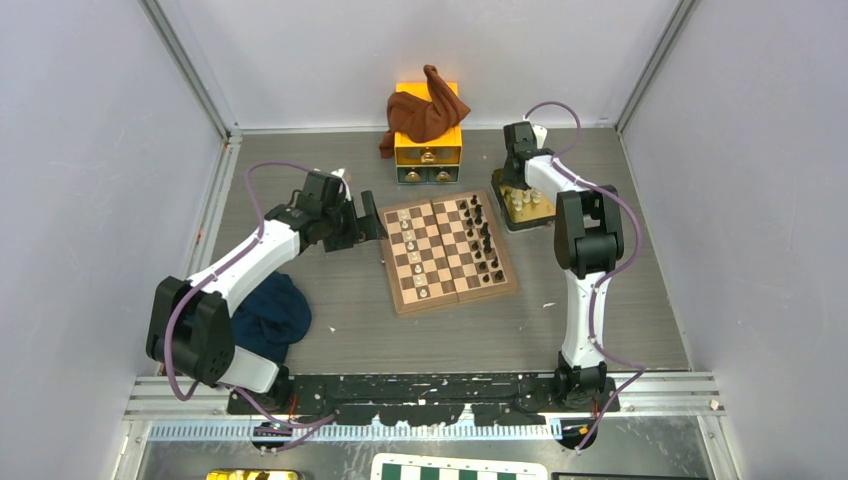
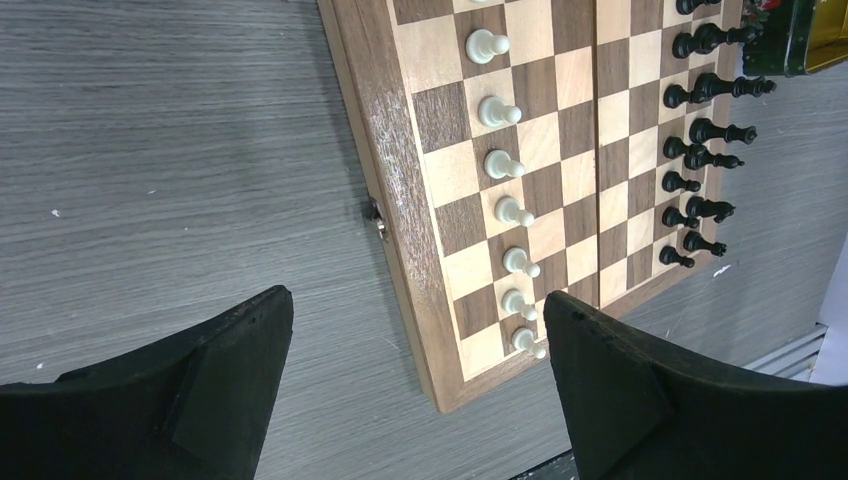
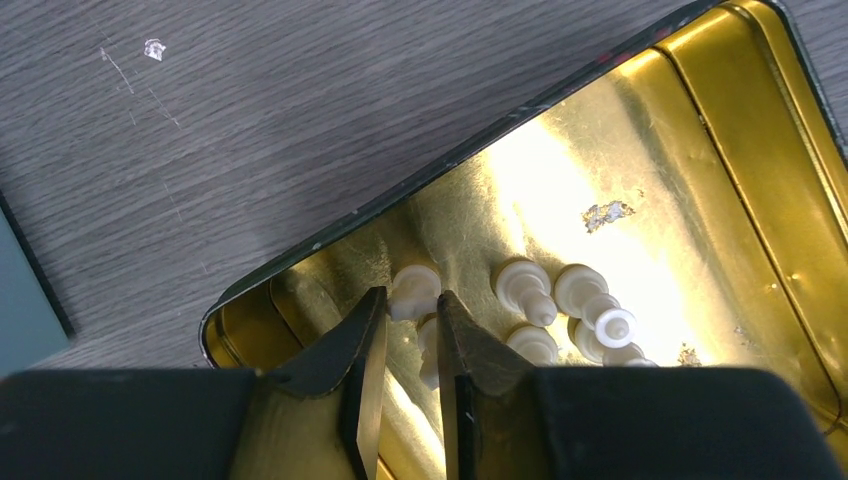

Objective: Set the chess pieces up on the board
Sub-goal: Pick up the chess piece from the storage box.

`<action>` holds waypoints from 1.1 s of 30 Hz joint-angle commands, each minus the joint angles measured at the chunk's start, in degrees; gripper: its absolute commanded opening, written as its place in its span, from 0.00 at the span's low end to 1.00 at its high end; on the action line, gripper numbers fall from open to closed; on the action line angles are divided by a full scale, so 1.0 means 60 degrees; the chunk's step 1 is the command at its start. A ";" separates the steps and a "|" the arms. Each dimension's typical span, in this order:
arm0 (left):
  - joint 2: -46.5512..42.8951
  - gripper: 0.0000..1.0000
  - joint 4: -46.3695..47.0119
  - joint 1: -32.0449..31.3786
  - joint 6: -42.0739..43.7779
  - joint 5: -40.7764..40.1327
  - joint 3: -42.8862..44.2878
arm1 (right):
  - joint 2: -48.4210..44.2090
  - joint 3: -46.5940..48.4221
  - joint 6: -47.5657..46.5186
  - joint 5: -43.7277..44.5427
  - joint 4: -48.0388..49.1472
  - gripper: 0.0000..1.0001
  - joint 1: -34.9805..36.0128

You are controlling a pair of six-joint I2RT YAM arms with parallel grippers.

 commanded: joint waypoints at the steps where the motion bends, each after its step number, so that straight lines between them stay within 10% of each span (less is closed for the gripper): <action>1: 0.0020 0.96 0.0324 -0.0007 0.0054 0.0210 0.0212 | -0.0076 0.0109 0.0019 0.0147 0.0308 0.24 -0.0052; 33: -0.0486 0.96 0.0093 0.0051 0.0209 -0.0266 0.0657 | -0.1816 0.0220 -0.0861 0.0555 0.0050 0.10 -0.0056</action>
